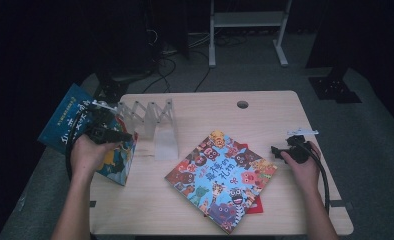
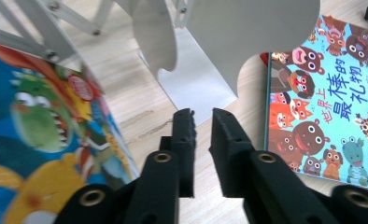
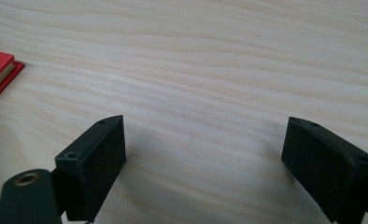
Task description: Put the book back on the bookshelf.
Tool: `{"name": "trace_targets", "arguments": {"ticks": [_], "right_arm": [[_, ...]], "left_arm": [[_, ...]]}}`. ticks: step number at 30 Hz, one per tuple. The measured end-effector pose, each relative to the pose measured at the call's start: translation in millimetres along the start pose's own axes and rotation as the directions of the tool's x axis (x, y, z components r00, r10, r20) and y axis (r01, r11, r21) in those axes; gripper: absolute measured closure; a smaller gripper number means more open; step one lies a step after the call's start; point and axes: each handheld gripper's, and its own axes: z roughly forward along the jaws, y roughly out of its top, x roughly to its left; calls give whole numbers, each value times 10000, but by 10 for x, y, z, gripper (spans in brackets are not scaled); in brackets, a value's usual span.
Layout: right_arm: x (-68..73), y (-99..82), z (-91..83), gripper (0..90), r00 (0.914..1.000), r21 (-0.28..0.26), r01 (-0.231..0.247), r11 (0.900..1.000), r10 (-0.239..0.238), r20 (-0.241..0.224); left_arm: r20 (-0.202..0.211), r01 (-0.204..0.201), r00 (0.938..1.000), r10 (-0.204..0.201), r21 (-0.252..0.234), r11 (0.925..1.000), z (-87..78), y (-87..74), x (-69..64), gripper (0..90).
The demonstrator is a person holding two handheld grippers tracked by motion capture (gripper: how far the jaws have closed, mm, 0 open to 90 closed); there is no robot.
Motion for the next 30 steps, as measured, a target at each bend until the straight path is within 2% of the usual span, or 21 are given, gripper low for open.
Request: {"name": "trace_targets", "arguments": {"ticks": [7, 14, 18, 20, 22, 25, 28, 30], "right_arm": [[-1, -5, -6, 123, 10000, 12, 34, 10000, -34, -38], [-1, -4, -3, 101, 10000, 58, 33, 10000, -33, -23], [1, -6, -5, 100, 10000, 66, 2, 10000, -2, -1], [12, -14, -12, 101, 9999, 58, -68, 10000, 68, 80], [20, -16, -15, 100, 9998, 51, -131, 9999, 130, 136], [21, -16, -14, 95, 9998, 58, -128, 9999, 127, 139], [27, -11, -9, 87, 9998, 97, -151, 9998, 150, 124], [28, -11, -9, 87, 9998, 98, -157, 9998, 156, 127]], "left_arm": [[269, -399, 9989, 396, 98, 9992, 262, -160, -117, 670], [252, -1070, 9939, 1073, -137, 9942, 525, -385, -223, 458], [233, -1527, 9878, 1538, -430, 9873, 696, -500, -230, 299], [223, -1618, 9864, 1629, -425, 9859, 774, -550, -232, 222], [278, -1744, 9842, 1751, -259, 9843, 845, -592, -237, 183], [330, -1979, 9795, 1985, -194, 9800, 930, -648, -252, 171], [236, -2060, 9783, 2059, 16, 9786, 991, -662, -250, 109], [416, -2000, 9788, 2003, -135, 9797, 1007, -678, -255, 109]]}}
